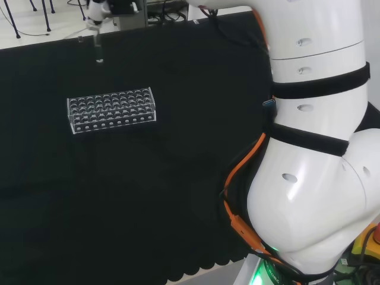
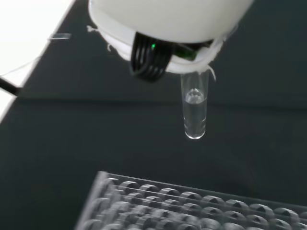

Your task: Shake the test tube.

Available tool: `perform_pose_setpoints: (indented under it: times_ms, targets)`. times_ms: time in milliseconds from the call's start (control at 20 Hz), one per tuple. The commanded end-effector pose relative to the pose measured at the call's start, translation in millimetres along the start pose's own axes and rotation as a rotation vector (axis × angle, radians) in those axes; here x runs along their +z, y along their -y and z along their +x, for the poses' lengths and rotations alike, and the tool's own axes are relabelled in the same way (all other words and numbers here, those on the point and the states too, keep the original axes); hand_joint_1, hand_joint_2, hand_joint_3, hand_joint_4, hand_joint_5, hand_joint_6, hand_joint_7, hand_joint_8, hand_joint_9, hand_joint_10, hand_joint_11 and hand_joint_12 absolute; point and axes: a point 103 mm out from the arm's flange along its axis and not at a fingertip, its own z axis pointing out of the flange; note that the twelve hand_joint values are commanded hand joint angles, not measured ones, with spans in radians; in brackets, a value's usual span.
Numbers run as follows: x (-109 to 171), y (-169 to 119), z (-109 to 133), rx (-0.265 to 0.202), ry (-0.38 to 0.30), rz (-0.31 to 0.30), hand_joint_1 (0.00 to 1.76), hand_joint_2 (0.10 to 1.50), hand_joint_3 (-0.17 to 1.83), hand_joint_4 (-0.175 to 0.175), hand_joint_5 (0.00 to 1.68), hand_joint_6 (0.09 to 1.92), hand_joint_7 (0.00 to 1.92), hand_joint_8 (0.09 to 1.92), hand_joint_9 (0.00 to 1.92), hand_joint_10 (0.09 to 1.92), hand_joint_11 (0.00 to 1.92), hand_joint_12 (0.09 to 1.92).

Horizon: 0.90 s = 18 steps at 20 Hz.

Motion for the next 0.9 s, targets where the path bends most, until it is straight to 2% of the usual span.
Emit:
perform_pose_setpoints:
  times_ms: [50,150,200,350,400,450,500,700,900]
  targets:
    - [-15.7,25.2,-108.2,0.271,-0.013,-0.026,1.25,0.53,0.76,-0.175,1.53,0.21,1.8,0.45,1.62,0.74,1.36,1.0]
    - [-15.4,30.7,-121.8,0.301,0.005,-0.009,1.25,0.53,0.76,-0.175,1.53,0.21,1.8,0.45,1.62,0.74,1.36,1.0]
    - [-15.1,32.0,-125.3,0.302,0.004,-0.011,1.25,0.53,0.76,-0.175,1.53,0.21,1.8,0.45,1.62,0.74,1.36,1.0]
    - [-12.8,31.8,-121.0,0.266,-0.003,-0.016,1.25,0.53,0.76,-0.175,1.53,0.21,1.8,0.45,1.62,0.74,1.36,1.0]
    - [-10.8,32.4,-119.3,0.23,0.003,0.007,1.25,0.53,0.76,-0.175,1.53,0.21,1.8,0.45,1.62,0.74,1.36,1.0]
    - [-10.6,29.0,-106.2,0.219,-0.041,-0.007,1.25,0.53,0.76,-0.175,1.53,0.21,1.8,0.45,1.62,0.74,1.36,1.0]
    - [-8.9,27.5,-95.1,0.195,-0.048,-0.018,1.25,0.53,0.76,-0.175,1.53,0.21,1.8,0.45,1.62,0.74,1.36,1.0]
    - [4.5,22.1,-41.4,0.043,-0.03,0.011,1.25,0.53,0.76,-0.175,1.53,0.21,1.8,0.45,1.62,0.74,1.36,1.0]
    - [13.5,7.9,7.9,-0.052,-0.033,0.029,1.25,0.53,0.76,-0.175,1.53,0.21,1.8,0.45,1.61,0.74,1.35,1.0]
